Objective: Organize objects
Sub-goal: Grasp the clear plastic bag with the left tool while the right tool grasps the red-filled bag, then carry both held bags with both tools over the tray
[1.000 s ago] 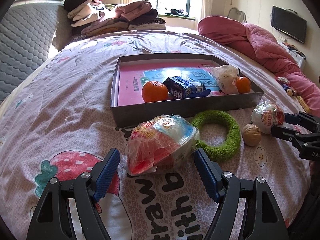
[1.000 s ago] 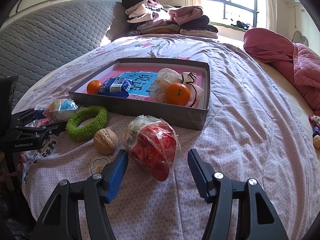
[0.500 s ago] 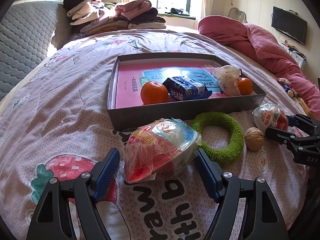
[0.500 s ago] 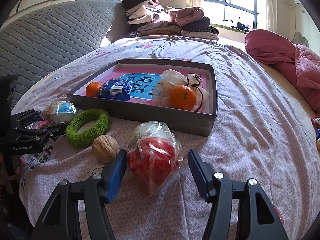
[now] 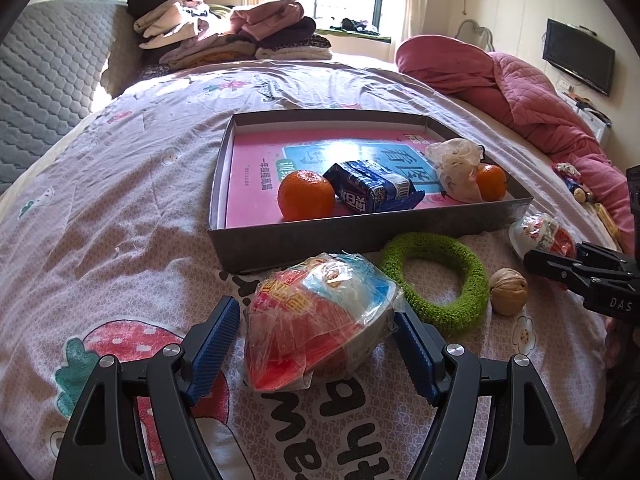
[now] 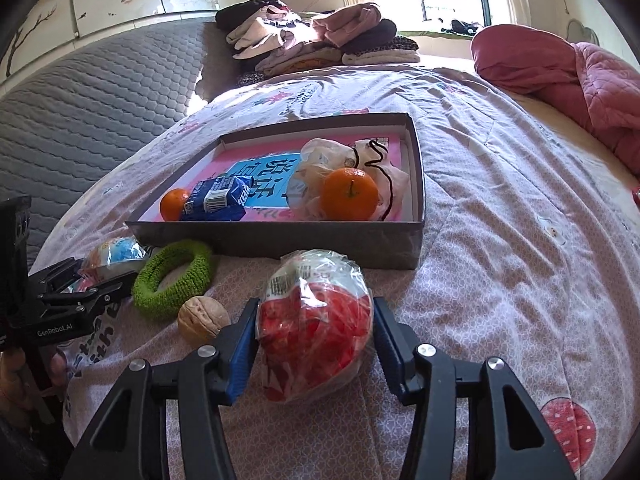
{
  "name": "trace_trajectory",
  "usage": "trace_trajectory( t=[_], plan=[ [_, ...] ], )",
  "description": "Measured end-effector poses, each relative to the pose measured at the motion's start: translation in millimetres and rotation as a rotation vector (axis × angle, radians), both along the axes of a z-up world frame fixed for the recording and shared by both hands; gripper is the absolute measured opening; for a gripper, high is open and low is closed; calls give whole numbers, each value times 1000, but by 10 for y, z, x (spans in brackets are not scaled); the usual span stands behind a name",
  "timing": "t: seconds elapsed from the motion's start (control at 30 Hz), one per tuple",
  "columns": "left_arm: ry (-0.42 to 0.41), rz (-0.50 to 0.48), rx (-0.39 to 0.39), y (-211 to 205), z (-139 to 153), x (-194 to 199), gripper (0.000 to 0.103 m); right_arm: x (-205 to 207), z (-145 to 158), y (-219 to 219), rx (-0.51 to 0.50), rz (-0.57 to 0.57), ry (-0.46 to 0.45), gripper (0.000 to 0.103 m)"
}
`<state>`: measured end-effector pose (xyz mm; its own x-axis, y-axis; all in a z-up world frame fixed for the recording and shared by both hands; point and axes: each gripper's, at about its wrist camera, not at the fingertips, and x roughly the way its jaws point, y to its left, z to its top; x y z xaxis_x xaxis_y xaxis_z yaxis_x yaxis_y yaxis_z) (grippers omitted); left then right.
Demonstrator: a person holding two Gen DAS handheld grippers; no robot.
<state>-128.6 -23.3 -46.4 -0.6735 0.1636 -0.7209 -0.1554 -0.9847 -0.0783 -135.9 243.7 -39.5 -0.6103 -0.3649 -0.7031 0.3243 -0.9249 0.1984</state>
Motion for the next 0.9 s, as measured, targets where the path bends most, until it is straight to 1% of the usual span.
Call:
trace_trajectory(
  t=[0.13,0.2,0.23,0.27,0.6,0.9],
  plan=[
    [0,-6,5,11,-6,-12,77,13,12,-5,-7,5,9,52],
    [2,-10,6,18,-11,-11,73,22,23,-3,-13,5,15,52],
    [1,-12,8,21,-12,-15,69,23,25,-1,-18,7,16,52],
    [3,-13,9,24,-11,-15,68,24,28,1,-22,7,18,52],
    [30,-16,-3,42,37,39,68,40,48,21,-49,13,24,52],
    [66,-8,14,-17,166,151,68,78,90,24,-63,22,38,52]
  ],
)
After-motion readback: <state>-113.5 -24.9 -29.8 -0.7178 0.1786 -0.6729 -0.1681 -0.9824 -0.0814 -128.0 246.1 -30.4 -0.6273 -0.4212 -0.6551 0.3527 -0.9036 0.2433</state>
